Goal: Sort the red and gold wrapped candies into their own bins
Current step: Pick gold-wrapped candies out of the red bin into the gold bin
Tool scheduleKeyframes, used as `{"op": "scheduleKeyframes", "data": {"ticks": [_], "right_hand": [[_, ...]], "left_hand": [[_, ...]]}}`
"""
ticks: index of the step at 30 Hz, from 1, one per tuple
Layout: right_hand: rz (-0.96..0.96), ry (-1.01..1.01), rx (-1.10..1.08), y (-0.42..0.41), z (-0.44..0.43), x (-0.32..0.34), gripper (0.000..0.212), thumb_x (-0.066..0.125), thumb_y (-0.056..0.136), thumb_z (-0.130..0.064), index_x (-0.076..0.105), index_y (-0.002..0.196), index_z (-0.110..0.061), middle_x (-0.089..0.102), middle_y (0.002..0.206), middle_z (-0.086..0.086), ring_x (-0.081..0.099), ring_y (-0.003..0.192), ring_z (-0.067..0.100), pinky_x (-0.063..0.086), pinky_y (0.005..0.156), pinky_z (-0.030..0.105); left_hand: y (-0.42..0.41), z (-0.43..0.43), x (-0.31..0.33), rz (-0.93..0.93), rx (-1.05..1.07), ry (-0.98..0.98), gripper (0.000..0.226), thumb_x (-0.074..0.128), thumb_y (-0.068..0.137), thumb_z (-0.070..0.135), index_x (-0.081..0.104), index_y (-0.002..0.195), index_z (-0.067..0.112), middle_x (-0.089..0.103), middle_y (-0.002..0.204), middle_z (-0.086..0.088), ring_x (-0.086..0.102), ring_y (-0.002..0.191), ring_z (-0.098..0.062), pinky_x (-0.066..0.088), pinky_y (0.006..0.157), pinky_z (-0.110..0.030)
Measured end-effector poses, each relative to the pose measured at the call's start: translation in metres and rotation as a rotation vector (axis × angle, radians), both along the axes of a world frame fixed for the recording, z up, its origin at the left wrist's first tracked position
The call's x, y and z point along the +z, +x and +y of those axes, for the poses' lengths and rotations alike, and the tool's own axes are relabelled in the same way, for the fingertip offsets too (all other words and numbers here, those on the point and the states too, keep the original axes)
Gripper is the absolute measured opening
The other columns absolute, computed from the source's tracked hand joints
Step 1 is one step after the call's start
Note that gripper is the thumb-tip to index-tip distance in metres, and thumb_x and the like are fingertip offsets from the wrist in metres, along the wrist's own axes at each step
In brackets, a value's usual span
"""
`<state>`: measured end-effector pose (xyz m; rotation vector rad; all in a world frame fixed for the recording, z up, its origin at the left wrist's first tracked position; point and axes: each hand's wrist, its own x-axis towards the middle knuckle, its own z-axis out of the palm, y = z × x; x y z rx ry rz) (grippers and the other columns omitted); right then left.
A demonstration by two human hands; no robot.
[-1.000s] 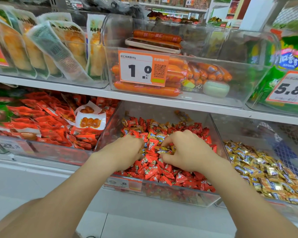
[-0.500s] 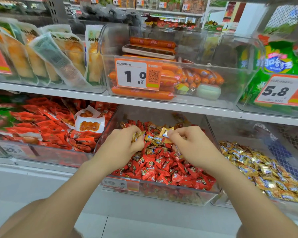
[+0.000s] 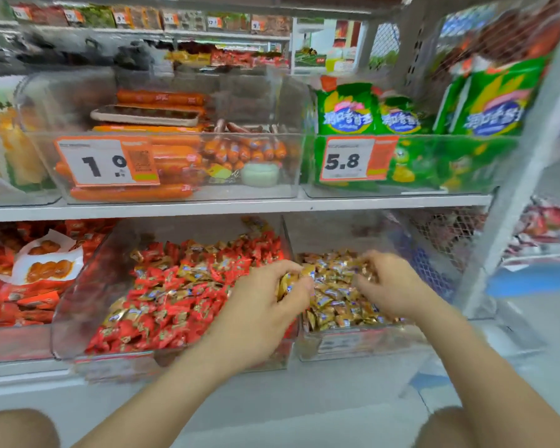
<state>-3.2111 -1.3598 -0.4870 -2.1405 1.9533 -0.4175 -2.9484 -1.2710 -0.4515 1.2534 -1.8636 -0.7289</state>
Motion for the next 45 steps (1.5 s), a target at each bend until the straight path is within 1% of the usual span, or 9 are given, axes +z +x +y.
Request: {"op": "scheduleKeyframes", "data": {"ticks": [6, 9, 14, 18, 23, 30, 36, 40, 45], "right_hand": [[-0.077, -0.048, 0.111, -0.048, 0.012, -0.014, 0.052, 0.064, 0.084, -0.054, 0.067, 0.133, -0.036, 0.070, 0.117, 0.001, 0.060, 0.114, 0.024, 0.050, 0.096, 0.040], [-0.176, -0.161, 0.036, -0.058, 0.021, -0.005, 0.037, 0.071, 0.092, -0.026, 0.074, 0.128, -0.030, 0.073, 0.122, 0.000, 0.063, 0.117, 0.020, 0.046, 0.099, 0.029], [-0.230, -0.149, -0.012, -0.056, 0.028, 0.002, 0.025, 0.066, 0.096, -0.022, 0.078, 0.118, -0.029, 0.076, 0.110, -0.012, 0.069, 0.099, 0.005, 0.053, 0.096, 0.027], [-0.348, -0.173, 0.023, -0.026, 0.033, 0.019, 0.016, 0.067, 0.096, -0.021, 0.080, 0.101, -0.030, 0.075, 0.082, -0.017, 0.070, 0.077, -0.003, 0.056, 0.077, 0.018], [-0.460, -0.211, 0.128, 0.051, 0.046, 0.046, 0.018, 0.067, 0.091, -0.015, 0.076, 0.088, -0.030, 0.073, 0.073, -0.014, 0.068, 0.069, 0.004, 0.052, 0.068, 0.015], [-0.296, -0.161, 0.431, 0.175, 0.031, 0.036, 0.027, 0.060, 0.093, -0.013, 0.076, 0.109, -0.027, 0.072, 0.088, -0.008, 0.066, 0.077, 0.009, 0.052, 0.080, 0.025], [0.041, -0.129, 0.324, 0.243, -0.037, 0.016, 0.014, 0.054, 0.090, -0.019, 0.063, 0.099, -0.013, 0.069, 0.100, 0.016, 0.066, 0.098, 0.040, 0.055, 0.078, 0.044], [0.144, -0.034, 0.383, 0.273, -0.063, 0.016, 0.042, 0.054, 0.097, -0.033, 0.057, 0.137, -0.020, 0.062, 0.134, 0.013, 0.059, 0.123, 0.035, 0.055, 0.098, 0.045], [0.139, 0.317, 0.536, 0.288, -0.080, 0.022, 0.055, 0.065, 0.090, -0.052, 0.056, 0.138, -0.027, 0.066, 0.123, -0.003, 0.062, 0.112, 0.024, 0.054, 0.091, 0.036]], "left_hand": [[-0.110, -0.062, -0.012, -0.335, 0.043, -0.075, 0.026, 0.051, 0.106, 0.039, 0.058, 0.121, 0.019, 0.069, 0.106, -0.009, 0.064, 0.105, -0.034, 0.048, 0.085, -0.042], [-0.136, -0.095, -0.040, -0.554, -0.003, 0.104, 0.044, 0.054, 0.103, 0.045, 0.043, 0.140, 0.023, 0.049, 0.131, -0.015, 0.052, 0.125, -0.044, 0.043, 0.102, -0.047], [-0.140, -0.103, -0.050, -0.833, -0.128, 0.170, 0.065, 0.047, 0.102, 0.061, 0.025, 0.157, 0.036, 0.021, 0.163, -0.009, 0.018, 0.149, -0.049, 0.022, 0.117, -0.064], [-0.110, -0.074, -0.020, -0.829, -0.066, -0.273, 0.044, 0.041, 0.106, 0.048, 0.048, 0.143, 0.027, 0.049, 0.145, -0.003, 0.039, 0.140, -0.031, 0.036, 0.111, -0.050], [-0.016, -0.044, -0.006, -0.563, 0.108, -0.505, 0.016, 0.049, 0.098, 0.037, 0.062, 0.095, 0.027, 0.053, 0.088, 0.009, 0.050, 0.089, -0.019, 0.044, 0.078, -0.039], [0.127, -0.065, -0.033, -0.612, 0.563, 0.014, 0.026, 0.056, 0.092, 0.037, 0.068, 0.111, 0.023, 0.057, 0.104, -0.007, 0.055, 0.102, -0.037, 0.048, 0.097, -0.049], [0.174, -0.088, -0.034, -0.680, 0.586, 0.530, 0.071, 0.047, 0.102, 0.054, 0.034, 0.150, 0.003, 0.034, 0.152, -0.029, 0.029, 0.141, -0.048, 0.027, 0.116, -0.048], [0.175, -0.109, -0.043, -0.392, 0.552, 0.665, 0.091, 0.053, 0.101, 0.054, 0.013, 0.162, 0.000, 0.022, 0.163, -0.030, 0.032, 0.148, -0.045, 0.034, 0.120, -0.045], [0.192, -0.130, -0.052, -0.194, 0.519, 0.655, 0.083, 0.068, 0.074, 0.070, 0.062, 0.138, 0.017, 0.063, 0.136, -0.008, 0.062, 0.120, -0.028, 0.051, 0.106, -0.039]]}}
